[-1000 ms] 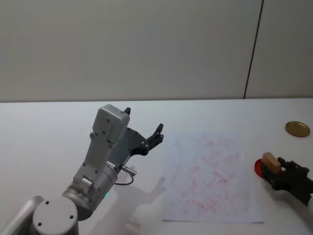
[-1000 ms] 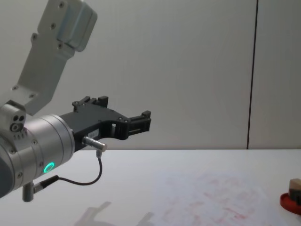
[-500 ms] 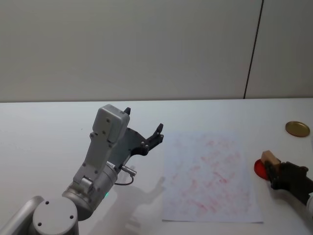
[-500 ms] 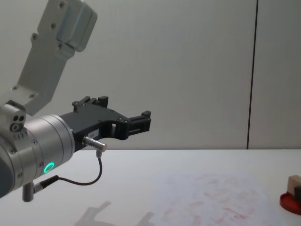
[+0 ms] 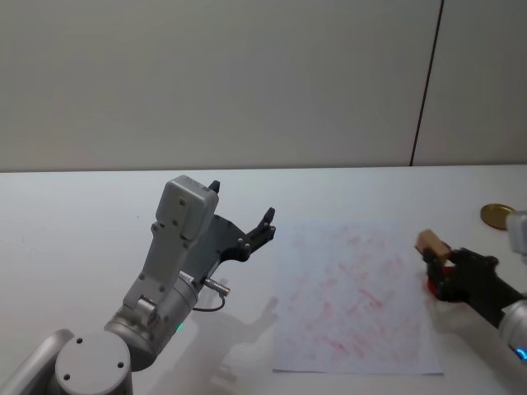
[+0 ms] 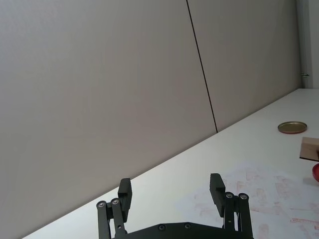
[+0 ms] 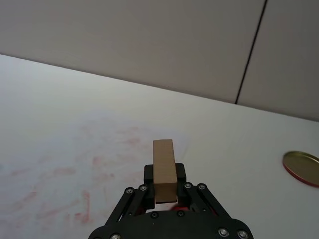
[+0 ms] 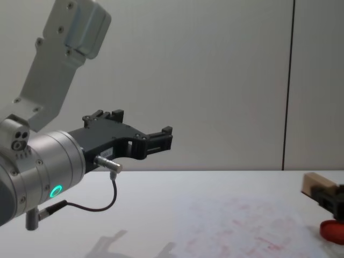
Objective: Use the one hand to pick up the stamp and affix it onto the A4 paper.
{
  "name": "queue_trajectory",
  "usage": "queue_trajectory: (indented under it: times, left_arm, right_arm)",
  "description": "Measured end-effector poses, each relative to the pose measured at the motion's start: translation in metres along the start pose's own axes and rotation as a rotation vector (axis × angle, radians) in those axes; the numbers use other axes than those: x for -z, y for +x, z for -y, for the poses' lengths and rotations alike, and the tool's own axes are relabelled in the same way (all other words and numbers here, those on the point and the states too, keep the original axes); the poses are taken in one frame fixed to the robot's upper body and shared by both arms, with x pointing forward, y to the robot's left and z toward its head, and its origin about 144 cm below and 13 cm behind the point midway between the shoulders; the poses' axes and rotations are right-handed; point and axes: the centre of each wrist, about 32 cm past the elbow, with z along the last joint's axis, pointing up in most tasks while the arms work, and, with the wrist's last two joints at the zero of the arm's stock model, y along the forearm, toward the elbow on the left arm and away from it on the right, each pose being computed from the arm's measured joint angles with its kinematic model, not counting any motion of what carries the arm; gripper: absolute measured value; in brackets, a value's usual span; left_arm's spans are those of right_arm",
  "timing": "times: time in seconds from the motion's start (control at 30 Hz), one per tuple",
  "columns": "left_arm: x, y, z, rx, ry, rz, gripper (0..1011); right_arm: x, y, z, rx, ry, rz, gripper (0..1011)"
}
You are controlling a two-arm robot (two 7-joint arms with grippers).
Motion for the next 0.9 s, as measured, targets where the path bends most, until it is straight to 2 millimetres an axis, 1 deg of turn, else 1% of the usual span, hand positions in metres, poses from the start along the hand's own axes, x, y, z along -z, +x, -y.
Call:
queue_trajectory:
  times: [0.07, 0.17, 0.4, 0.67, 0.9]
  left_arm:
    - [0.000, 0.000, 0.000, 0.000, 0.000, 0.000, 993]
    - [0.000, 0.000, 0.000, 0.000, 0.000, 0.000, 993]
    - [0.000, 0.000, 0.000, 0.000, 0.000, 0.000, 993]
    - [0.000, 0.000, 0.000, 0.000, 0.000, 0.000, 993]
    - [0.000, 0.000, 0.000, 0.000, 0.000, 0.000, 993]
  right_arm:
    - [-0.002, -0.002, -0.001, -0.008, 0.005, 0.001, 220]
    - [-0.007, -0.009, -0.008, -0.047, 0.018, -0.001, 220]
    - [-0.011, -0.018, -0.014, -0.092, 0.002, -0.018, 220]
    - [-0.008, -0.024, -0.017, -0.118, -0.037, -0.040, 220]
    - [-0.002, -0.025, -0.014, -0.126, -0.071, -0.056, 220]
